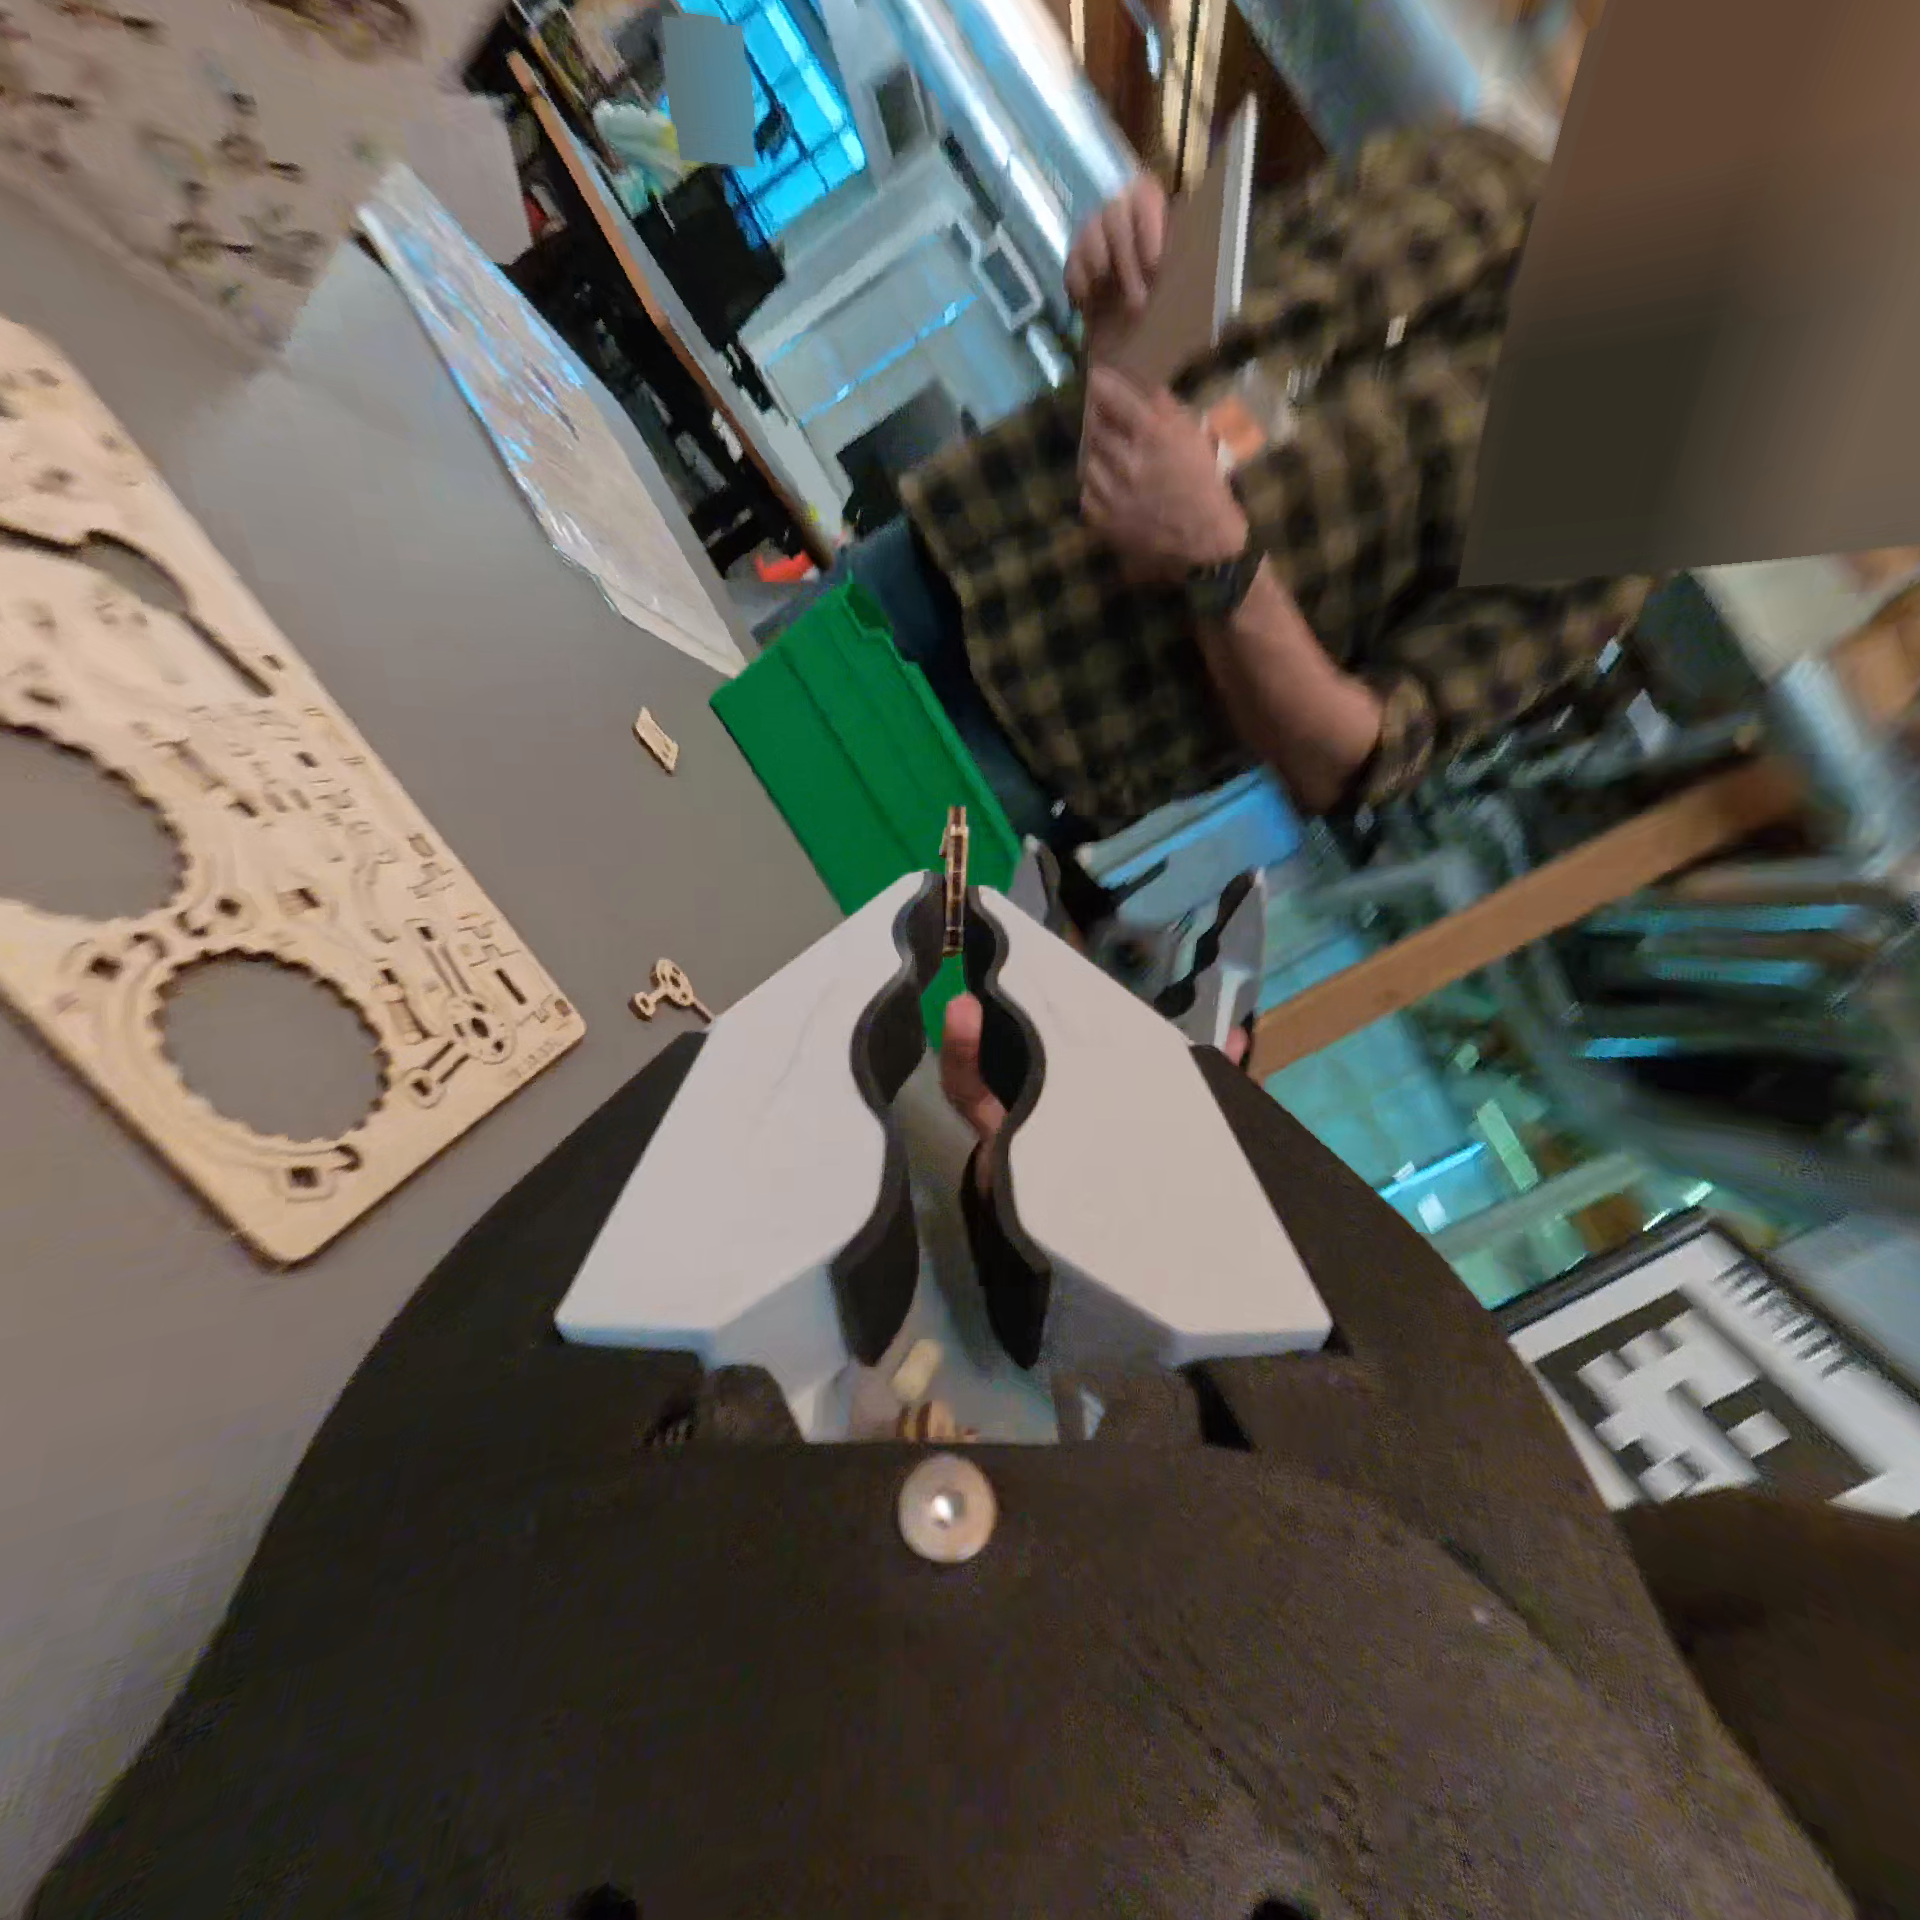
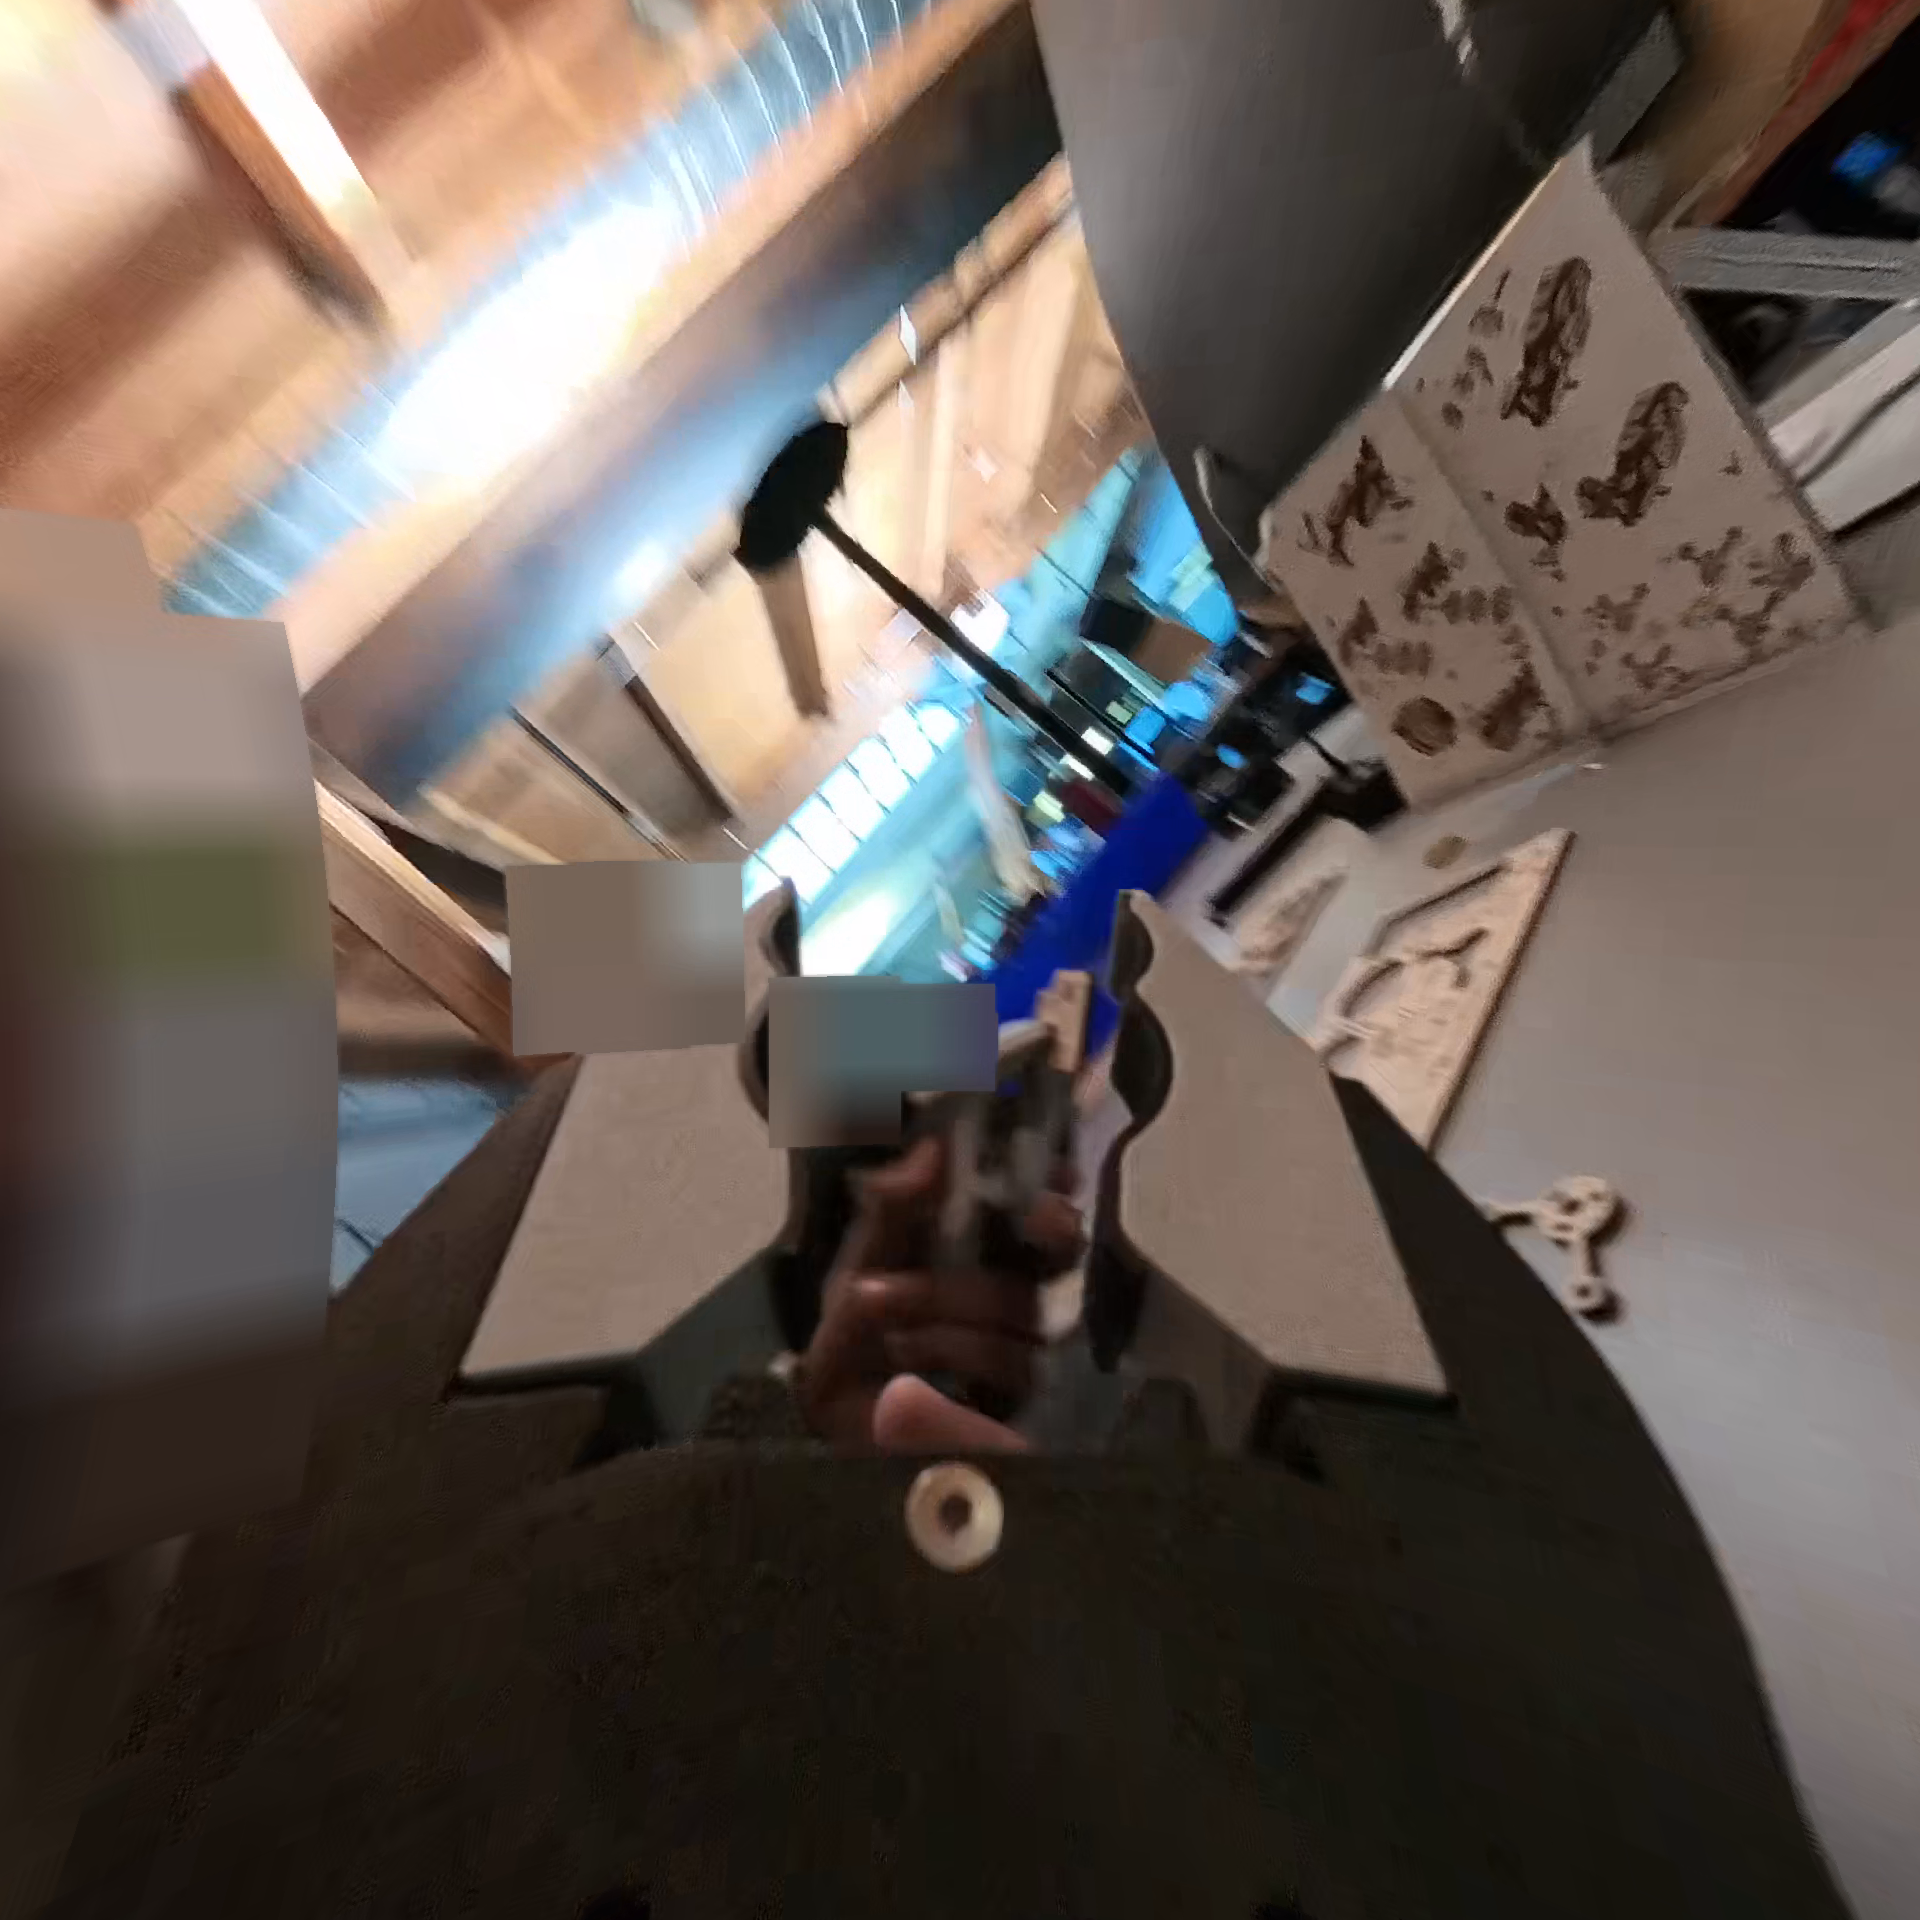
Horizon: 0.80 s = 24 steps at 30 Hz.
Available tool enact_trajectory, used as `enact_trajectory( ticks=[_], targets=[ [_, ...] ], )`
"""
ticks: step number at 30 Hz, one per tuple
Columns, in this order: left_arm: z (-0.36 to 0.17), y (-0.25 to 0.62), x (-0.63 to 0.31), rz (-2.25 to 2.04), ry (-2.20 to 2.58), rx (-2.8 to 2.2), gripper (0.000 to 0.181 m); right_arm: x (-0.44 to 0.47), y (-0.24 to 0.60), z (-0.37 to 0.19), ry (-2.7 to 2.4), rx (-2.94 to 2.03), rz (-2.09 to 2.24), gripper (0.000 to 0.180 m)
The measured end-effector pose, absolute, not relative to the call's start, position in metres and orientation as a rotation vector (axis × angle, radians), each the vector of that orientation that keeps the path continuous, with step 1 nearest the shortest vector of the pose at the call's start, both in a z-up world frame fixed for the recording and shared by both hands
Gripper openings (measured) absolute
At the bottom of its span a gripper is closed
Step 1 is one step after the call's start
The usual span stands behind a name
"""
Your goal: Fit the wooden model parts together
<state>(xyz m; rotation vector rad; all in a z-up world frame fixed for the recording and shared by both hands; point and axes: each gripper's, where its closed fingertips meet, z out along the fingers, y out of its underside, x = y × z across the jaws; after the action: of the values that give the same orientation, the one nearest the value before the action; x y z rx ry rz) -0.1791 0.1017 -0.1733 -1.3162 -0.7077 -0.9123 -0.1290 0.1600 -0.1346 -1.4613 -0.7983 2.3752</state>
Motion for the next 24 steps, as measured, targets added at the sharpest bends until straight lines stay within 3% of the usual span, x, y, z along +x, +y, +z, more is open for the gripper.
enact_trajectory(
  ticks=[2,18,21,24],
  targets=[
    [-0.176,0.095,-0.197,-0.982,-0.8,-1.219,0.0,-0.119,0.179,-0.127,-0.583,-1.425,2.563,0.043],
    [-0.167,0.089,-0.202,-1.035,-0.777,-1.179,0.0,-0.113,0.19,-0.125,-0.467,-1.434,2.633,0.06],
    [-0.166,0.094,-0.185,-0.932,-0.608,-1.324,0.0,-0.116,0.168,-0.122,-0.726,-1.384,2.462,0.055],
    [-0.163,0.095,-0.173,-0.665,-0.39,-1.504,0.0,-0.125,0.14,-0.139,-1.151,-1.377,2.065,0.064]
  ],
)
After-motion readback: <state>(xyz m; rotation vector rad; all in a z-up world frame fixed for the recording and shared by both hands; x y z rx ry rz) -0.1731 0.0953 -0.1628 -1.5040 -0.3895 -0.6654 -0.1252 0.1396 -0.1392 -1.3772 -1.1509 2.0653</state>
